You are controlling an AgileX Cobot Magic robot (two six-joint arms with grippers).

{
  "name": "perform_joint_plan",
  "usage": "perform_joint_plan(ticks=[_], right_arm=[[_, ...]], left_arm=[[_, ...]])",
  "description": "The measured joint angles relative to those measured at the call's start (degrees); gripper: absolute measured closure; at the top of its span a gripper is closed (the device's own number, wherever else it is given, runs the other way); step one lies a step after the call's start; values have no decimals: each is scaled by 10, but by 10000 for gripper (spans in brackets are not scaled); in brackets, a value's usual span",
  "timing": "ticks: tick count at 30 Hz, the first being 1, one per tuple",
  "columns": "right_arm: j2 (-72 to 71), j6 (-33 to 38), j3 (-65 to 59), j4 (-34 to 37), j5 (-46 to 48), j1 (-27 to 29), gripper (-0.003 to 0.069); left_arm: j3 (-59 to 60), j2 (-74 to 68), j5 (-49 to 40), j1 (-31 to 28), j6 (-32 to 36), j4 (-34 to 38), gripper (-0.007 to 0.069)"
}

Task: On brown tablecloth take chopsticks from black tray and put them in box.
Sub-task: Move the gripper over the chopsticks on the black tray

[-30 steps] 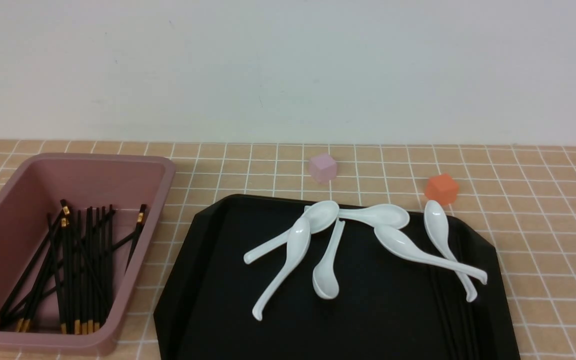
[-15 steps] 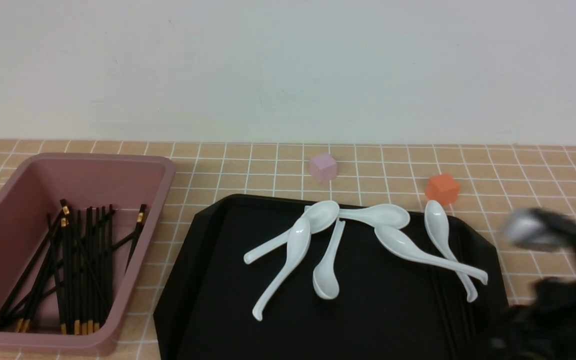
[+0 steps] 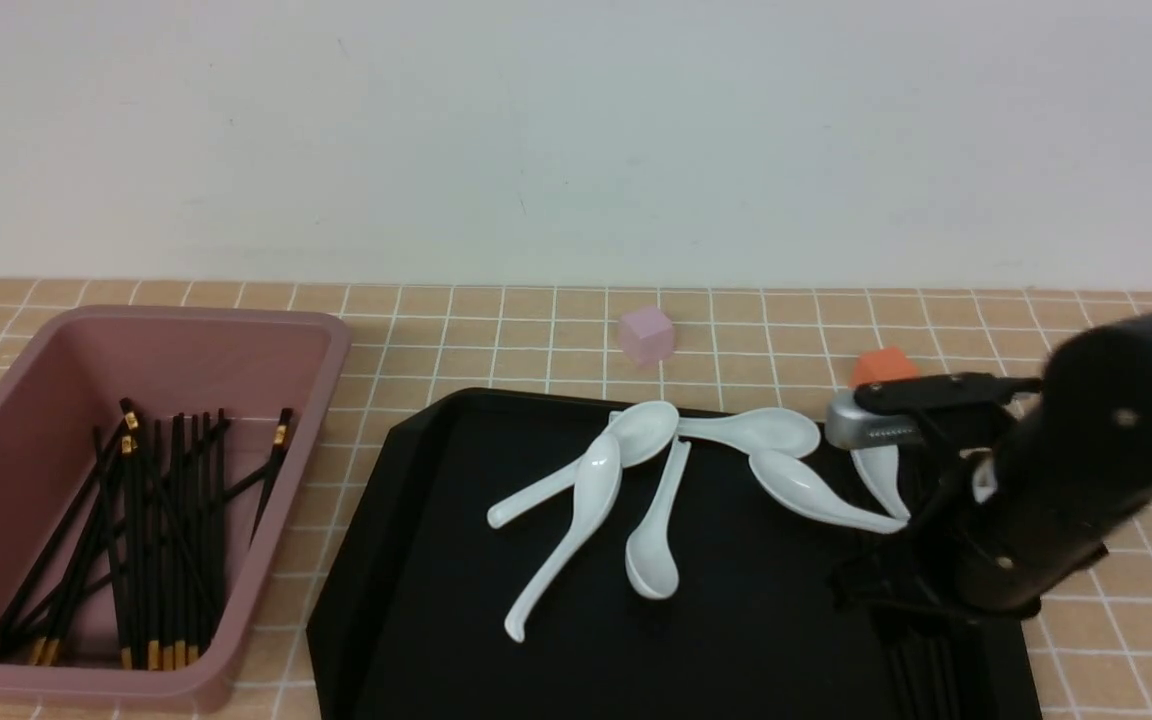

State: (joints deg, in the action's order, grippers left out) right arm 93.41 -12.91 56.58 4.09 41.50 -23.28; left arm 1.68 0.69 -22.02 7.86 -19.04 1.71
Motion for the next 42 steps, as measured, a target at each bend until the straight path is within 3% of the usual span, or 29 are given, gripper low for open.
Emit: perform_joint_plan(ticks=[7,29,42], right_arm=[[76,-5,42,-15,11,0,311],[139,-26,55,-36,18,0,311],[145,-32,62,38,16,4,311]], left_arm=[[0,0,0,0,0,0,385],[0,0,0,0,0,0,385],[0,0,0,0,0,0,385]])
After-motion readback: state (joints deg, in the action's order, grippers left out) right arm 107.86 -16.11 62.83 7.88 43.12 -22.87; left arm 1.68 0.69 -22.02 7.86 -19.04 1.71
